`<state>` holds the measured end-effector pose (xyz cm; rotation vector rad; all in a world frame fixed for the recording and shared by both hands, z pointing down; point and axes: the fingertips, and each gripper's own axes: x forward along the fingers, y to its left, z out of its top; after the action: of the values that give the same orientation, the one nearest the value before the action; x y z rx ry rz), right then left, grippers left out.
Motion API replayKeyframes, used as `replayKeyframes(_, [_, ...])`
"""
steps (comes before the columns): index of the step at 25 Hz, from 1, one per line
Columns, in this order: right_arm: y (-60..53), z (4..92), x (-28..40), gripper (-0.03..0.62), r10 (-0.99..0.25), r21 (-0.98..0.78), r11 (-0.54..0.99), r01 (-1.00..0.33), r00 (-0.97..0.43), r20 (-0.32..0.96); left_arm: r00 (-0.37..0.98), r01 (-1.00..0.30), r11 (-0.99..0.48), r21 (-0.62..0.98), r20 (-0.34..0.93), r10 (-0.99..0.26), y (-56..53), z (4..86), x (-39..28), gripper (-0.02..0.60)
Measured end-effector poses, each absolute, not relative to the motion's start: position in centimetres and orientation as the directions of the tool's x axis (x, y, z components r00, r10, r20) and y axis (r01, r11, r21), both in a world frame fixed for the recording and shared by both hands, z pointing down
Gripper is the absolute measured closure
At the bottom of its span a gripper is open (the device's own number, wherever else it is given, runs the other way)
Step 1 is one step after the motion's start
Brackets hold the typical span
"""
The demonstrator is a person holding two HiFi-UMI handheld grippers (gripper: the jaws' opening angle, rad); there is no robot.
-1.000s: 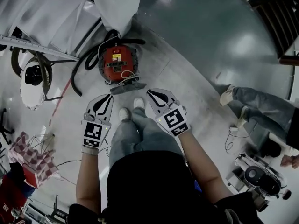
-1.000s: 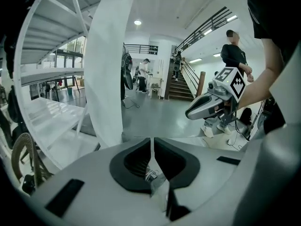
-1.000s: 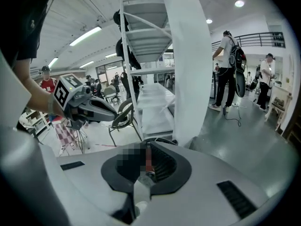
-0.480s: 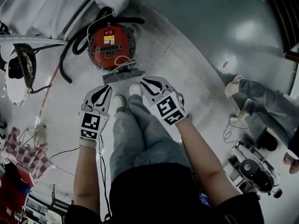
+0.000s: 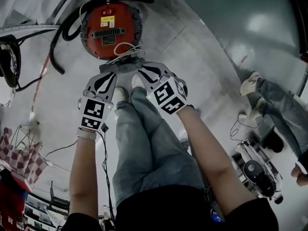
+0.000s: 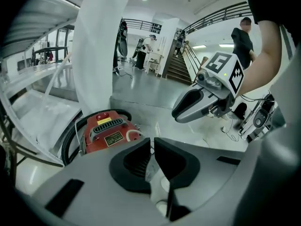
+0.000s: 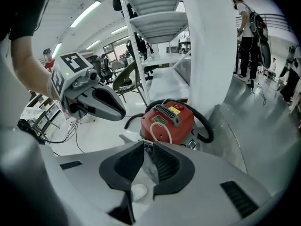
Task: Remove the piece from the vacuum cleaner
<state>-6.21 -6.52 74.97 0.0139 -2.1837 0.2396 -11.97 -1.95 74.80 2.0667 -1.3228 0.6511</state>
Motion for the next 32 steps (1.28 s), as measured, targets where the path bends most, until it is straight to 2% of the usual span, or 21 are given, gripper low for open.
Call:
replayKeyframes(16, [-5.9,90.6,-6.7,0.519,0.197,-0.24,0.97,-0.025,-0.498,0.845,0.423,-0.892,-0.371,0.258,0.767,-0.484,-2.8,90.1,-10.0,0.514])
replayKeyframes(32, [-5.7,95.1,-6.7,0.52,0.226,-0.245,0.969,0.02,-0.458,0.86,0.386,-0.844,-0.51,0.163,0.845,-0.369,-2.5,95.8,-9.4,0.508])
